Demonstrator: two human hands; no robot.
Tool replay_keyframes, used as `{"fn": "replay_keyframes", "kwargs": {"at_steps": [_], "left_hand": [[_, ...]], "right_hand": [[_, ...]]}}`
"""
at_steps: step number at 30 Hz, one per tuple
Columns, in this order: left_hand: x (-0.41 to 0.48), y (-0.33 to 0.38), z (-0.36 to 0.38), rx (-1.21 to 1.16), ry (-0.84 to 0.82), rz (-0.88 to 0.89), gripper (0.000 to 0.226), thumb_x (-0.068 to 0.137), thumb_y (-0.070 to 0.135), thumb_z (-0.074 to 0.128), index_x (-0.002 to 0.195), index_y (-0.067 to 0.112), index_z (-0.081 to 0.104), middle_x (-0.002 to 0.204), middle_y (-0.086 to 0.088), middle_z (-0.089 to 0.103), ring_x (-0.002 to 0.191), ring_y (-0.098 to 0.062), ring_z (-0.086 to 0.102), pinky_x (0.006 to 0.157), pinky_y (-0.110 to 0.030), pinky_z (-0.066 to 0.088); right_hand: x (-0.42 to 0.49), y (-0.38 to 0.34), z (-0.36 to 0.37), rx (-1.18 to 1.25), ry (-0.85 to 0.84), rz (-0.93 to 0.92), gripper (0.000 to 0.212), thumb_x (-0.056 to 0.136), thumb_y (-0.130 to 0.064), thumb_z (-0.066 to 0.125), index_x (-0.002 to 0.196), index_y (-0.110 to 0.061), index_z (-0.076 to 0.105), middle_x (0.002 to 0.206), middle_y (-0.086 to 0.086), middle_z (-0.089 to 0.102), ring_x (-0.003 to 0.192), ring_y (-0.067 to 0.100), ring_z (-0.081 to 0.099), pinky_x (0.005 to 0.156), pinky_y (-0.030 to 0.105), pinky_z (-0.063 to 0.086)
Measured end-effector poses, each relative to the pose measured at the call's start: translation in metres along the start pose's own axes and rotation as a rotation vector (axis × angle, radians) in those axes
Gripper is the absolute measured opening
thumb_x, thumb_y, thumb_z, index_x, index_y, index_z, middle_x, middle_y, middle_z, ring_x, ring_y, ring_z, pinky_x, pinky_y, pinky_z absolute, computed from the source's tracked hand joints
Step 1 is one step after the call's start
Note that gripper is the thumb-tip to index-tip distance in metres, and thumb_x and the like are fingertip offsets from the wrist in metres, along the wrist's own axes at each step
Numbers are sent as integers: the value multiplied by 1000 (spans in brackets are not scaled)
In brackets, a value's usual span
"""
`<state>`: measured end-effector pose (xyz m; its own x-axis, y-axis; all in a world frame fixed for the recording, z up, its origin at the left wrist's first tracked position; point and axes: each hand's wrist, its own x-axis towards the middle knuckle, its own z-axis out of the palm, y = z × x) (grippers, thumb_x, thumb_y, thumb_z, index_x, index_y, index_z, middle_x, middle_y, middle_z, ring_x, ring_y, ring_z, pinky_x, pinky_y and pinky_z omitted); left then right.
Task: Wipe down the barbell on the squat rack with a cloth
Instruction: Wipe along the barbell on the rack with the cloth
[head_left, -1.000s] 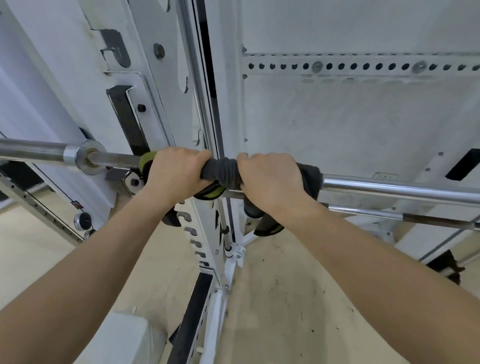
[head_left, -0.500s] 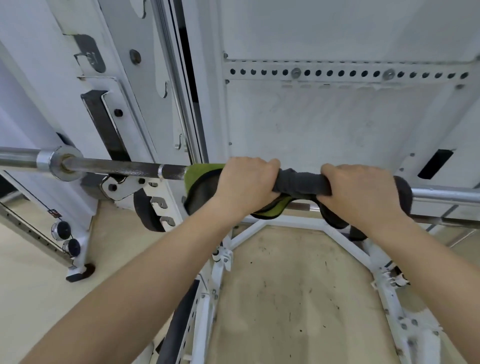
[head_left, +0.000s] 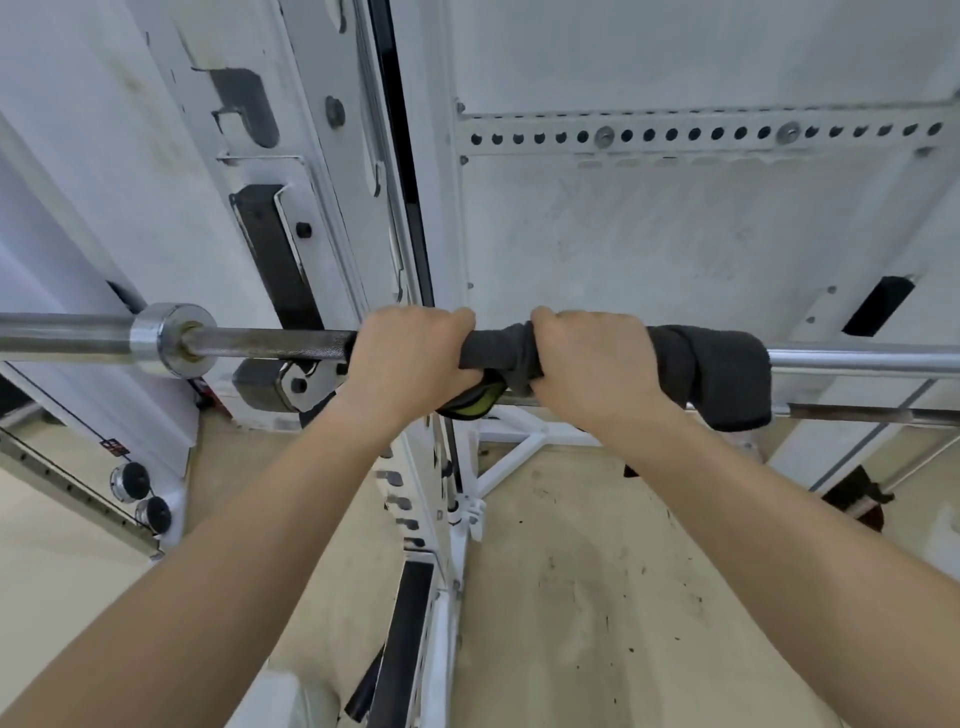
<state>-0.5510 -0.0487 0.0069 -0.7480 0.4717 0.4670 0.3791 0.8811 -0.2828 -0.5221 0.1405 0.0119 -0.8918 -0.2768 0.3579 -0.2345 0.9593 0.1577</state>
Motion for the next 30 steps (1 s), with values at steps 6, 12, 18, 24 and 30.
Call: {"fn": "replay_keyframes", "kwargs": {"at_steps": [6, 12, 18, 24, 30], "left_hand": [[8, 31, -1, -2, 46, -37, 34, 78, 49, 67, 69, 21, 49, 51, 5, 48, 45, -24, 52, 48, -28, 41], [24, 75, -7, -31, 39, -53, 34, 79, 53, 61, 75, 20, 56, 54, 5, 53, 47, -23, 56, 50, -32, 49], [70, 183, -20, 27, -7, 0, 41, 85, 62, 57, 78, 21, 55, 54, 6, 54, 46, -21, 53, 44, -24, 29], [129, 321, -35, -12, -21, 46, 44, 89, 62, 49, 84, 19, 50, 62, 2, 52, 55, -24, 53, 50, -29, 30], [180, 437, -46, -2, -21, 102, 39, 91, 54, 51, 77, 19, 43, 54, 4, 27, 43, -18, 30, 46, -27, 12]], "right_hand": [[-13, 18, 14, -103, 150, -76, 28, 75, -25, 76, 86, -18, 52, 64, -2, 48, 52, 20, 36, 51, 30, 26], [-51, 106, 20, -106, 238, -41, 26, 80, -31, 74, 82, -17, 52, 59, -2, 41, 48, 21, 33, 48, 29, 26], [-98, 218, 23, -157, 203, -19, 31, 80, -35, 74, 78, -15, 50, 56, -2, 38, 44, 20, 32, 47, 27, 25], [-154, 339, 19, -172, 210, 70, 29, 82, -31, 71, 73, -14, 50, 54, 0, 46, 43, 21, 37, 48, 27, 23], [-201, 446, 22, -178, 216, 91, 28, 83, -33, 70, 74, -13, 51, 58, 3, 51, 48, 25, 49, 50, 29, 29]]}}
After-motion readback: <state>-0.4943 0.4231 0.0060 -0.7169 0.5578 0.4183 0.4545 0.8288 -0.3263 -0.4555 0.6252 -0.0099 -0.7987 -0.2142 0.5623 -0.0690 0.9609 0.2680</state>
